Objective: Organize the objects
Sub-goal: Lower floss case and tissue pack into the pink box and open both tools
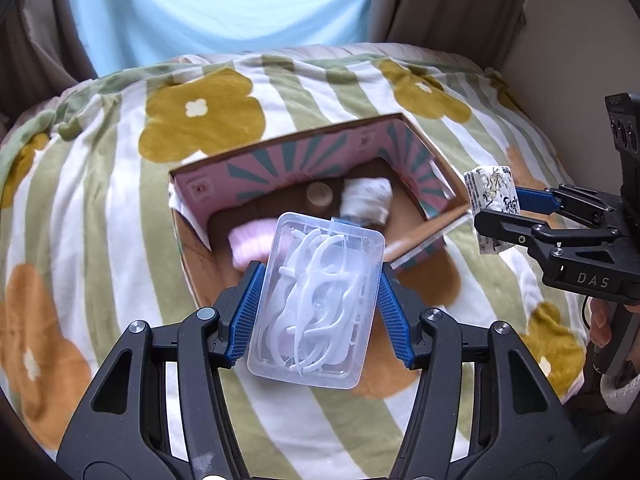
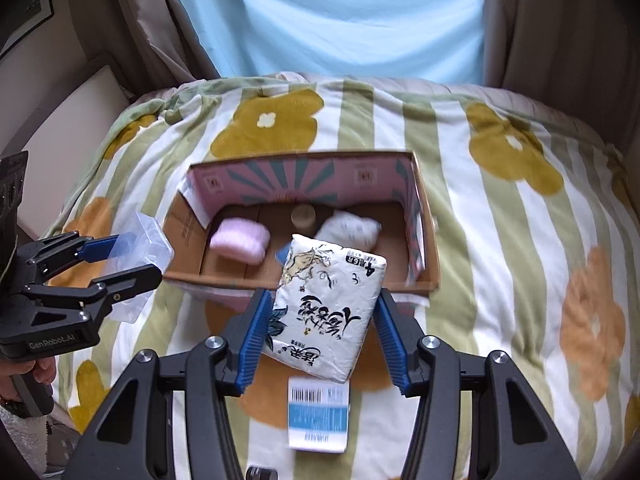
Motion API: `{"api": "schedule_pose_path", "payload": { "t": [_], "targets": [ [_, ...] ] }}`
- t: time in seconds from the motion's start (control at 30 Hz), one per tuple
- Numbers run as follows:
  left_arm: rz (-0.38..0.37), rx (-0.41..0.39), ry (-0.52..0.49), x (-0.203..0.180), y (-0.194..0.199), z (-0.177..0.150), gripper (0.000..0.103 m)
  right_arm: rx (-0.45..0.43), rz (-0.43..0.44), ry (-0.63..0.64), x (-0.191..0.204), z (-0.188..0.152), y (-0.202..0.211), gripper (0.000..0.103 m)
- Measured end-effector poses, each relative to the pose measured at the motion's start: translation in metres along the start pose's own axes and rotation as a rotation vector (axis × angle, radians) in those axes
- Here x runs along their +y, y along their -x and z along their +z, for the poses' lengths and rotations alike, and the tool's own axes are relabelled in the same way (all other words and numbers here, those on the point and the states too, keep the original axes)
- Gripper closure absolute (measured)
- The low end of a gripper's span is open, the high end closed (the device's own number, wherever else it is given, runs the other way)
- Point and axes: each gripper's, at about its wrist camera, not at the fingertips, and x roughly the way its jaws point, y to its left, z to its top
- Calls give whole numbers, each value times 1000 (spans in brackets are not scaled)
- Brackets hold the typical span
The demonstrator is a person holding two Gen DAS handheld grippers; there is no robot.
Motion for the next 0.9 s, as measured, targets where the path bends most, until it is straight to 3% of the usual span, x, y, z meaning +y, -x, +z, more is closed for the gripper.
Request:
{"api": "schedule_pose_path", "payload": {
  "t": [0.3,0.5,0.8,0.87,0.9],
  "targets": [
    [10,31,61,40,-66,50,50,3,-17,-36,-3,46,-50,55],
    [15,56,74,56,-101,56,50,50,-17,-60,-10,46,-81,55],
    [23,96,45,55,-118,57,50,91,7,-90,-19,46,-97,55],
    [5,97,66,58,-121,58,48,94,15,-112,-22,46,-100,55],
    [-4,96,77,59,-121,58,40,95,25,-125,-24,46,-101,54]
  ]
}}
